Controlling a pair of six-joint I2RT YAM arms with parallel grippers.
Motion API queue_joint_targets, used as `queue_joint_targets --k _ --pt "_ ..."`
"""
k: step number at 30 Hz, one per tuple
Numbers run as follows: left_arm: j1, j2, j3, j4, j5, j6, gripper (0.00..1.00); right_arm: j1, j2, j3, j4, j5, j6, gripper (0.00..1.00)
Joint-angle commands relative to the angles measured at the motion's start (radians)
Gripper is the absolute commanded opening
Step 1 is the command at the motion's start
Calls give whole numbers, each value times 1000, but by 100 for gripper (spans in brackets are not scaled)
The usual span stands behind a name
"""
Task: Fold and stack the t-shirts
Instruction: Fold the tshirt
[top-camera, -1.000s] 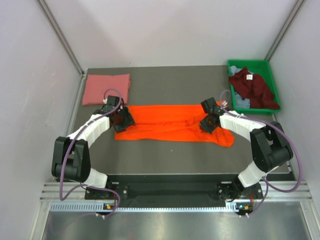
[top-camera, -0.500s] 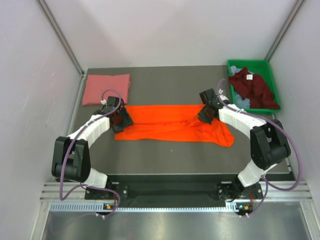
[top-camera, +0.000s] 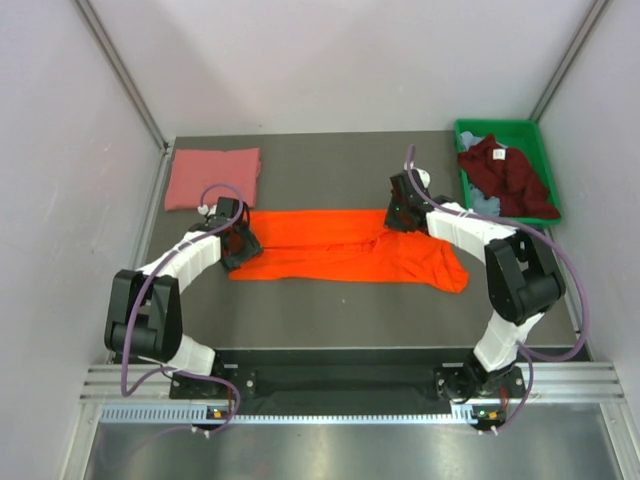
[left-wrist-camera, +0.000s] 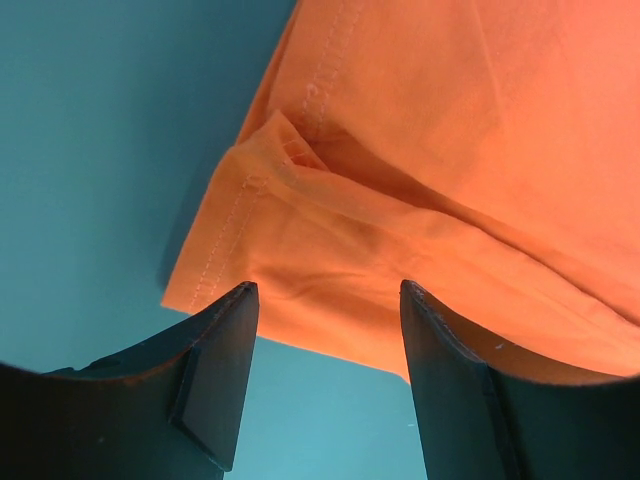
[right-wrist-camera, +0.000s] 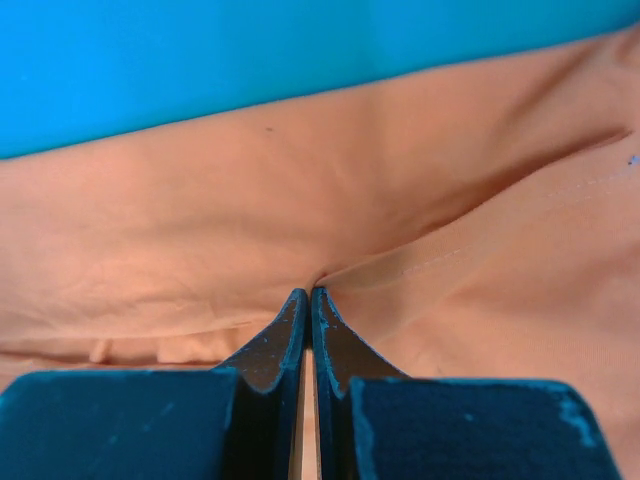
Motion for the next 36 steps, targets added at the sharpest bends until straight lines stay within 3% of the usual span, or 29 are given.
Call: queue_joint_targets --k 1,12,22,23,27,28,32,36 --pt "6 14 10 13 -37 -8 64 20 22 69 91 -60 -116 0" --pt "9 140 29 -34 -194 -54 65 32 20 83 72 49 -105 0" --pt "10 143 18 -36 -231 -63 64 32 122 195 19 6 -212 1" --pt "10 140 18 -42 -233 -62 64 32 123 196 14 -3 -214 4" --pt "10 126 50 -68 -219 -51 64 17 85 226 -101 -6 -147 32" --pt "10 117 58 -75 -213 -48 64 6 70 247 -154 4 -114 35" --pt "10 60 88 -80 -135 13 65 -82 -54 253 -482 101 122 38" --pt "9 -38 85 -77 -126 58 66 -174 -212 154 -583 74 284 40"
